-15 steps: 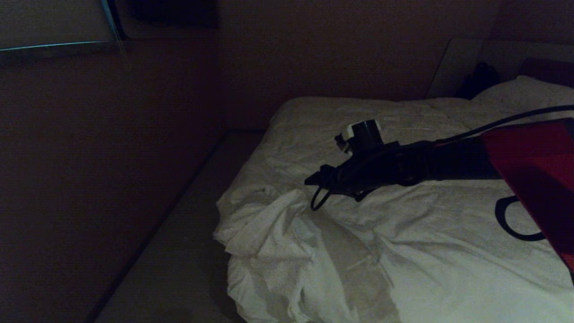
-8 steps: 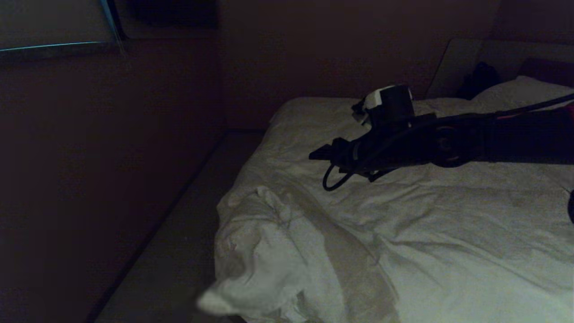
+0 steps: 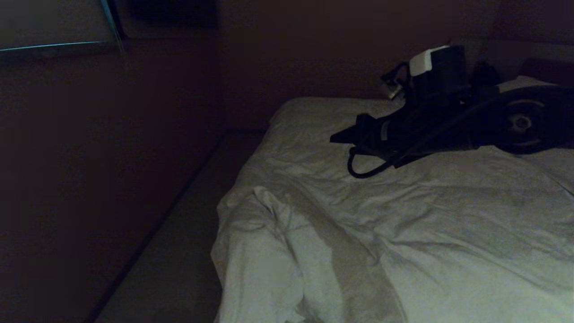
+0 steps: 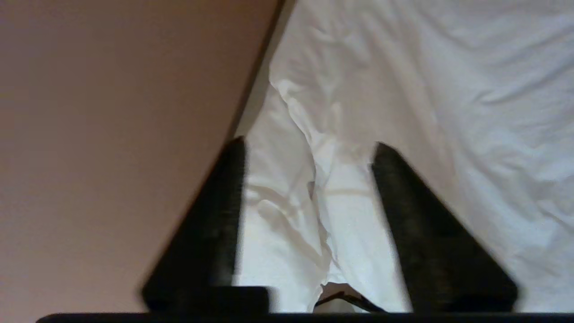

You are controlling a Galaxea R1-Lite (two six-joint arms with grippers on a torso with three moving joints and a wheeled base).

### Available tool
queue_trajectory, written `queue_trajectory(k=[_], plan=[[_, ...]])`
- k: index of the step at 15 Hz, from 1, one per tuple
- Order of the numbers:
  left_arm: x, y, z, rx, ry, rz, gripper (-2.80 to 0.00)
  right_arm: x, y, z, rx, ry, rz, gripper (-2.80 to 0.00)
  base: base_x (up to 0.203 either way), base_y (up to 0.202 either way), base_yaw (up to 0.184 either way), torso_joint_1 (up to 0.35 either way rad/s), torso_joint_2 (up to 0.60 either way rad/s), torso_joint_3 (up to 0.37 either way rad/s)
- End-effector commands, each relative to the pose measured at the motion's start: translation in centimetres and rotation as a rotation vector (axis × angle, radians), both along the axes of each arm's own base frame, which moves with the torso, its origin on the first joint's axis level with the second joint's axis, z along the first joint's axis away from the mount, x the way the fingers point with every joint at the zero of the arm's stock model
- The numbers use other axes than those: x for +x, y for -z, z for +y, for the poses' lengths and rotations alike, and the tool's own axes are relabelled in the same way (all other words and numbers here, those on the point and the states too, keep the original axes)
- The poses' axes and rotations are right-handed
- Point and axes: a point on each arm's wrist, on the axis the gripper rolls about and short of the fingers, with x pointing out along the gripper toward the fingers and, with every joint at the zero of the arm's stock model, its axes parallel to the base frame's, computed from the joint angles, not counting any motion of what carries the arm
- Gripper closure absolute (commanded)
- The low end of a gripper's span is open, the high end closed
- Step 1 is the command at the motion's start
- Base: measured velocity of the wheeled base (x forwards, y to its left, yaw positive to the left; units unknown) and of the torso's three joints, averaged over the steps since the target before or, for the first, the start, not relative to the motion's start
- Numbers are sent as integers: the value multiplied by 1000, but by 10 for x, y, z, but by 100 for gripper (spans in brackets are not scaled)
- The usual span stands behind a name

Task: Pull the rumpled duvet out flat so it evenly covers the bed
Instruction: Flatten the corners of the folded blanket

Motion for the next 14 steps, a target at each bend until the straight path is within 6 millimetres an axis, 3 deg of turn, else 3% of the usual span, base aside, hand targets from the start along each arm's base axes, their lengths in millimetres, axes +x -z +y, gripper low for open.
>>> queue_trajectory(k=[1,5,7,10,14], plan=[[0,0,0,0,-1,0,0,-32,-31,-18,33,7,-60,0,0,0,0,0,0,0],[0,0,0,0,-1,0,0,-85,-59,-48,61,18,-122,0,0,0,0,0,0,0],[0,0,0,0,-1,0,0,-125,-70,-70,71,58,-168,0,0,0,0,0,0,0],[0,0,0,0,-1,0,0,-187,-65,-107,59,209,-236,0,0,0,0,0,0,0],[0,0,0,0,-1,0,0,-265,-40,-155,58,383,-297,0,0,0,0,0,0,0]])
